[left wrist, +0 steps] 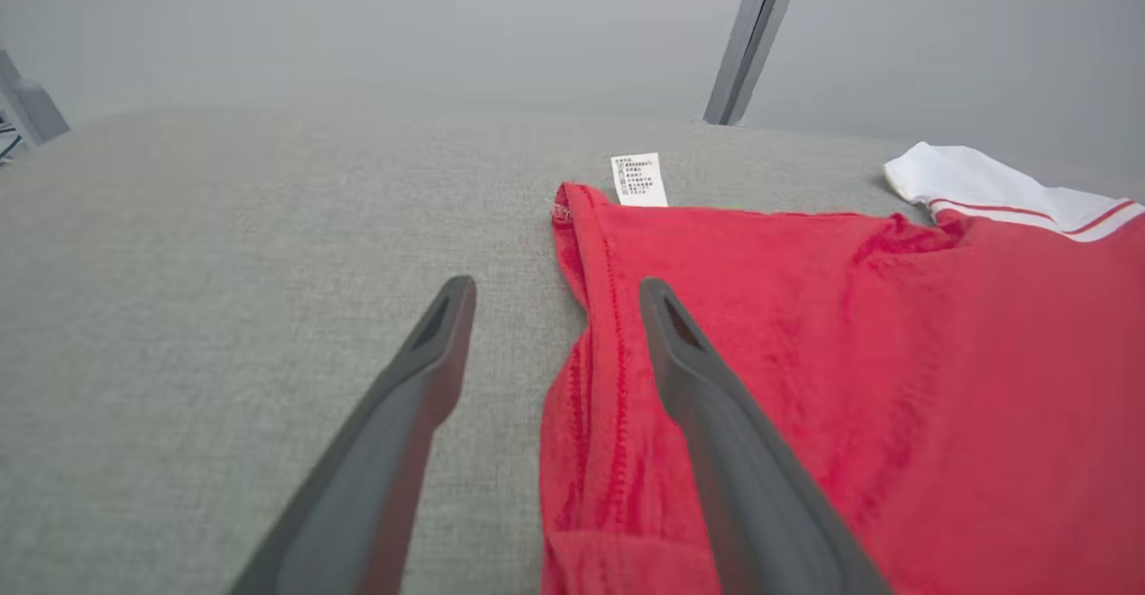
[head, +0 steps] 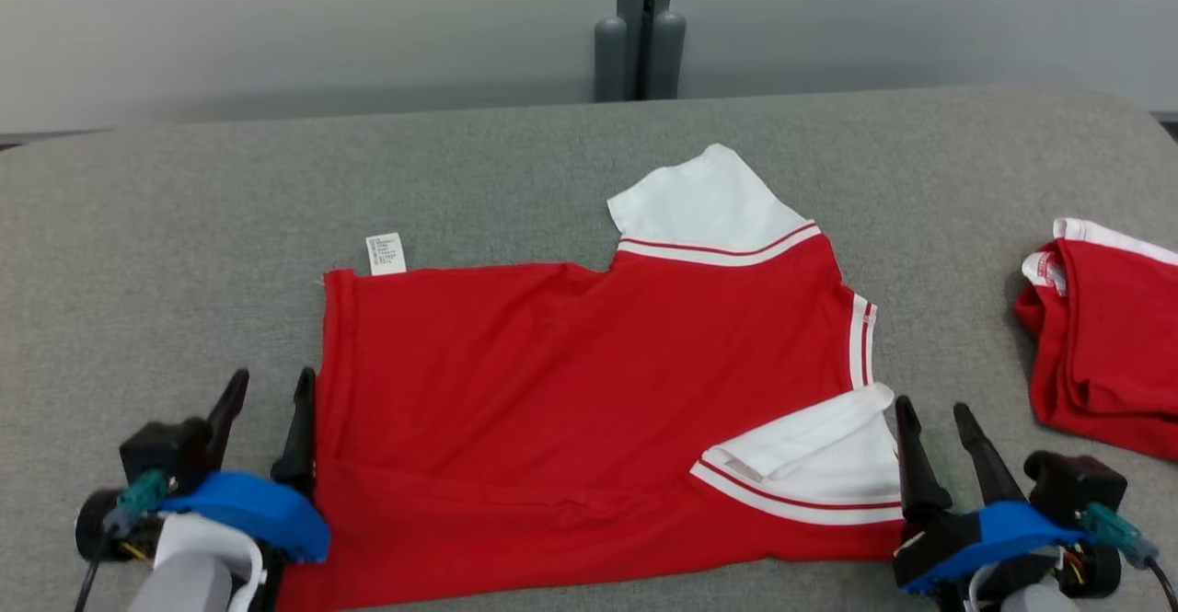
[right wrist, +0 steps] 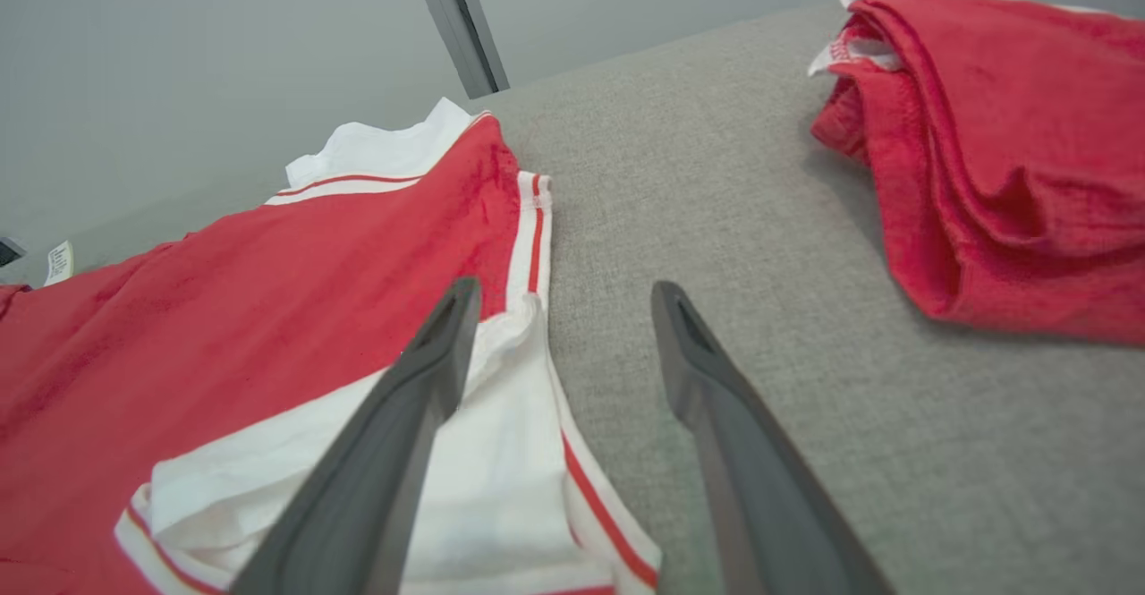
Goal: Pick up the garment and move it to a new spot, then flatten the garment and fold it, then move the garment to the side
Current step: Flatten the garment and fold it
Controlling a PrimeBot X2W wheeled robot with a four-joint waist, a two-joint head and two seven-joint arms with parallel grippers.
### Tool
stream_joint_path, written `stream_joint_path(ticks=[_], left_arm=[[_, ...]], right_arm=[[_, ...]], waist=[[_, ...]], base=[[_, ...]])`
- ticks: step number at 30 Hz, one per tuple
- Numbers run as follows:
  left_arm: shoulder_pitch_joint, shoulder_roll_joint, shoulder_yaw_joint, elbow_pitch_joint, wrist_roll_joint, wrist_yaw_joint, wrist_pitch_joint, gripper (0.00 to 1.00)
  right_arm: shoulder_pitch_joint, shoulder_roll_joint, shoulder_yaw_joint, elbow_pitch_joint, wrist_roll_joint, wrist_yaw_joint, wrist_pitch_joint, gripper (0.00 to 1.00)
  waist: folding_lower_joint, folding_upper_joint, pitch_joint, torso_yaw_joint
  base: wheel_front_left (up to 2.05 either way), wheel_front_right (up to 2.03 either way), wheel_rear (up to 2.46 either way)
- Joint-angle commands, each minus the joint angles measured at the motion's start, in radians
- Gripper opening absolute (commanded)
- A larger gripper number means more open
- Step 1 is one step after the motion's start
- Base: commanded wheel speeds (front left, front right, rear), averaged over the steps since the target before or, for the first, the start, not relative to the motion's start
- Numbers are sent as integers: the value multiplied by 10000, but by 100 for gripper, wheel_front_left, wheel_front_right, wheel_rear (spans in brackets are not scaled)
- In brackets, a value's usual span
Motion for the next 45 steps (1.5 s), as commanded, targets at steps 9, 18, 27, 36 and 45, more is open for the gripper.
stream_joint_path(ticks=[9,18,27,36,45], left_arm=[[-2804,185,-377,1661,1615,15,-16,100],[-4449,504,-728,3820,2360,529,-12,100],[-4727,567,-684,4299,2473,699,-12,100],[-4652,548,-675,4181,2590,752,-14,100],[-4816,640,-501,4312,2490,592,-14,0]], right_arm=[[-1240,-43,1010,-404,216,5,-48,100],[-1320,-38,1349,-791,549,5,-48,100],[-1331,-37,1225,-850,571,5,-48,100],[-1497,-40,1399,-730,677,5,-48,100],[-1867,-38,1445,-789,548,5,-48,100]], waist=[[-2,0,1376,-608],[-2,0,1985,-1058],[-2,0,1993,-924],[-2,0,1961,-765],[-2,0,2163,-801]], base=[[0,0,0],[0,0,0],[0,0,0],[0,0,0],[0,0,0]])
